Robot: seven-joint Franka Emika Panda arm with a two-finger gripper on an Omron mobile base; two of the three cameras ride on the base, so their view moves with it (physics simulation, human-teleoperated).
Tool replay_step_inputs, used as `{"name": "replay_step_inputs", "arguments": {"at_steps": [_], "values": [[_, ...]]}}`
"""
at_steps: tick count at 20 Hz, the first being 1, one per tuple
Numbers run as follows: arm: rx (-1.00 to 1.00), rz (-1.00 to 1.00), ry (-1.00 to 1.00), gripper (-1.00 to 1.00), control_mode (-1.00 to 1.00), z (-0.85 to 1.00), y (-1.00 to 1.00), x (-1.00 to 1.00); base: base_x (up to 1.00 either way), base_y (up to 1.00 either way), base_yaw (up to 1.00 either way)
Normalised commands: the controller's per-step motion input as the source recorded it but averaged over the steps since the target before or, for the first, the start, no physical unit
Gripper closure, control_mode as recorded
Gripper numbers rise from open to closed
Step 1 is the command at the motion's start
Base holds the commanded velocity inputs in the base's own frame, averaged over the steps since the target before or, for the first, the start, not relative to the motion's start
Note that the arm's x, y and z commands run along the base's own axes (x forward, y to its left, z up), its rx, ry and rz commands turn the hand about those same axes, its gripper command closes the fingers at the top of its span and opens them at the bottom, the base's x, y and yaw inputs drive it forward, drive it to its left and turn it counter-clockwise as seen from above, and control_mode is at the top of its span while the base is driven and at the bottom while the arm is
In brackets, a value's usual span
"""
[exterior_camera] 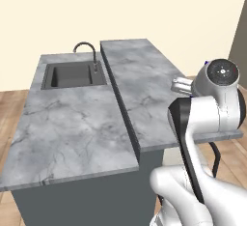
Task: Pick the bottled water from the counter and place it in the open cabinet.
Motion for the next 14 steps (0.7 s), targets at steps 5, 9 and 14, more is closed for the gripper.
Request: {"name": "replay_step_inputs", "arguments": {"at_steps": [5, 9, 14], "values": [[0.00, 0.00, 0.00, 1.00, 1.00, 0.00, 0.00, -0.03, -0.05, 0.00, 0.00], [0.00, 0.00, 0.00, 1.00, 1.00, 0.00, 0.00, 0.00, -0.60, 0.00, 0.00], [0.00, 0.00, 0.00, 1.00, 1.00, 0.00, 0.00, 0.00, -0.74, 0.01, 0.04]]}}
